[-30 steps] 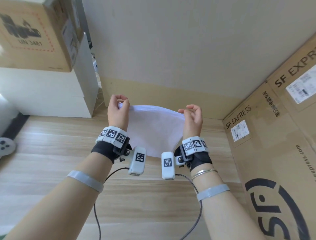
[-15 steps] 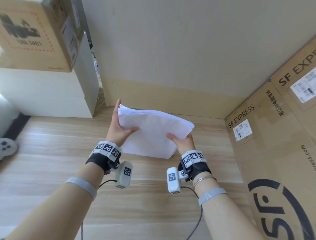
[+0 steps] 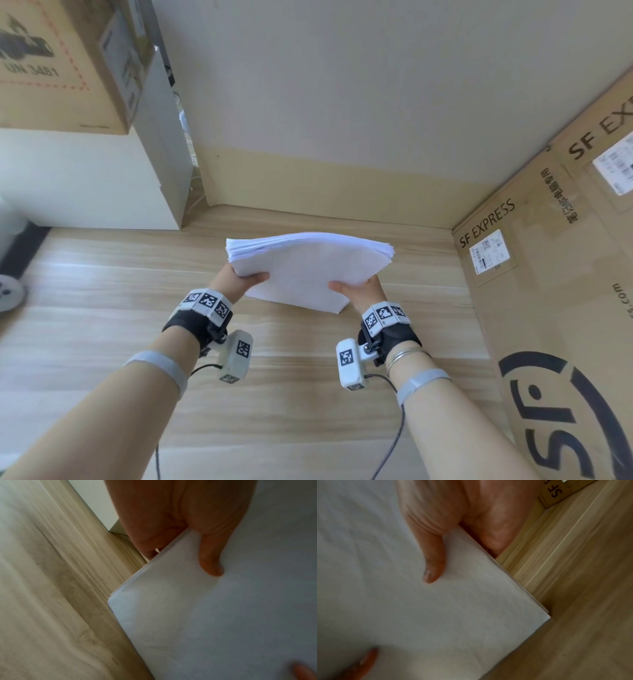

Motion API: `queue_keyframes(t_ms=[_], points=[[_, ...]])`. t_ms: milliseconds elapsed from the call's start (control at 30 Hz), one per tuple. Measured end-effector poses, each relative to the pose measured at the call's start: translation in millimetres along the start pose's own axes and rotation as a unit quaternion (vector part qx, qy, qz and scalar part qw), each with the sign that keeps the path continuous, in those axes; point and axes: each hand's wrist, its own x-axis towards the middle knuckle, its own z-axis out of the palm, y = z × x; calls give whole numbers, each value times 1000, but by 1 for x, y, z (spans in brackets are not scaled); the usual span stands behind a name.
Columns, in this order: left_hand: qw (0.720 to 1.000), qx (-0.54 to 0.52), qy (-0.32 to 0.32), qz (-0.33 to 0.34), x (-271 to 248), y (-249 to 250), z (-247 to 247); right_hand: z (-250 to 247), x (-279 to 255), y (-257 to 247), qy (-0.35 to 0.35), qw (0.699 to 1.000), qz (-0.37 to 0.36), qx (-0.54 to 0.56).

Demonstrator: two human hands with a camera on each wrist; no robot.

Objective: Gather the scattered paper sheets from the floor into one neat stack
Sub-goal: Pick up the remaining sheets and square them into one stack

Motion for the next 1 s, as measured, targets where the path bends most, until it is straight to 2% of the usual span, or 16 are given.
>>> queue_keyframes(t_ms=[200,433,633,733,1000], points=[[1000,-12,27,10,-3,7,3,-2,12,4,5,1000,-4,-13],[997,64,12,-44,-1,-12,9,4,30,36,2,994,63,-90],[998,57,31,-26,4,-7,13,1,36,30,12,995,61,-73],[996,59,42,-51,2,-8,16,2,38,35,21,995,62,-75],[982,78,41,-169,3,-18,25,6,46,46,10,987,87,-131]])
